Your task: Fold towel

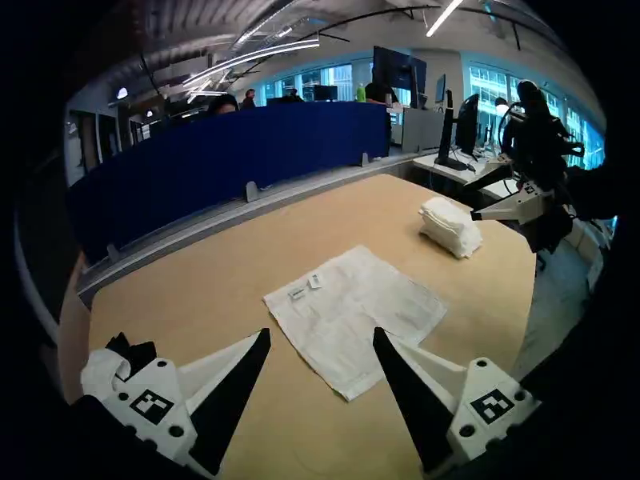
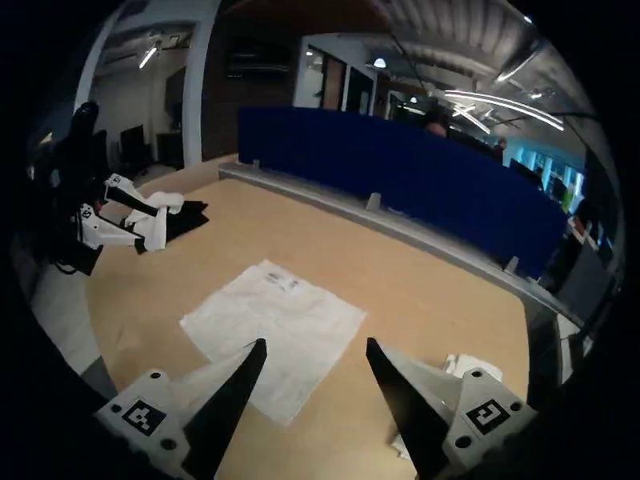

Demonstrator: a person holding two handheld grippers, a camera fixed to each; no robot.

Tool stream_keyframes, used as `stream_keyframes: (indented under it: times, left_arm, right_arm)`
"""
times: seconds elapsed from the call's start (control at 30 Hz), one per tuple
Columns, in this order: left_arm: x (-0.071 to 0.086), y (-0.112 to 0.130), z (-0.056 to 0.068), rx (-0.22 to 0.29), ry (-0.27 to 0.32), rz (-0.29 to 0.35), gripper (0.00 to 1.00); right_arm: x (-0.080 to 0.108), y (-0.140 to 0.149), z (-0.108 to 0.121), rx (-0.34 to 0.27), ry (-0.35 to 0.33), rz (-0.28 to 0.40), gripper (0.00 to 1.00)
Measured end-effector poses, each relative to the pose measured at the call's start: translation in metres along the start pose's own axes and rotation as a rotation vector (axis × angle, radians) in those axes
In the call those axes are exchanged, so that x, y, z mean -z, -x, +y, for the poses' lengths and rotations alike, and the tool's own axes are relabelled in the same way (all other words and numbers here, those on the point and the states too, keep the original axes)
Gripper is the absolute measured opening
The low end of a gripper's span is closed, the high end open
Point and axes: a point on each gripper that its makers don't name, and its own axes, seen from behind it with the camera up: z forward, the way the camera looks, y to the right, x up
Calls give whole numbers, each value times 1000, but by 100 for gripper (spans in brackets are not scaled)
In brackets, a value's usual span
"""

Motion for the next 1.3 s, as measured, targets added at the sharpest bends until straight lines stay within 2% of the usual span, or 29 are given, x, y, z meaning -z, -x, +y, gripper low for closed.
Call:
stream_keyframes:
  times: [0.3,0.53,0.87,1.17,1.3]
  left_arm:
    - [-7,17,7,-12,45,-54,95]
    - [-18,46,11,-42,80,-131,95]
    - [-44,93,19,-72,124,-218,95]
    - [-66,132,26,-70,164,-273,95]
    - [-74,145,27,-68,167,-292,95]
  right_arm:
    - [-12,26,-11,16,-41,-72,97]
    - [-23,57,-13,47,-64,-143,97]
    - [-51,102,-20,61,-104,-207,97]
    - [-71,142,-32,94,-151,-265,96]
    - [-78,162,-37,88,-158,-292,96]
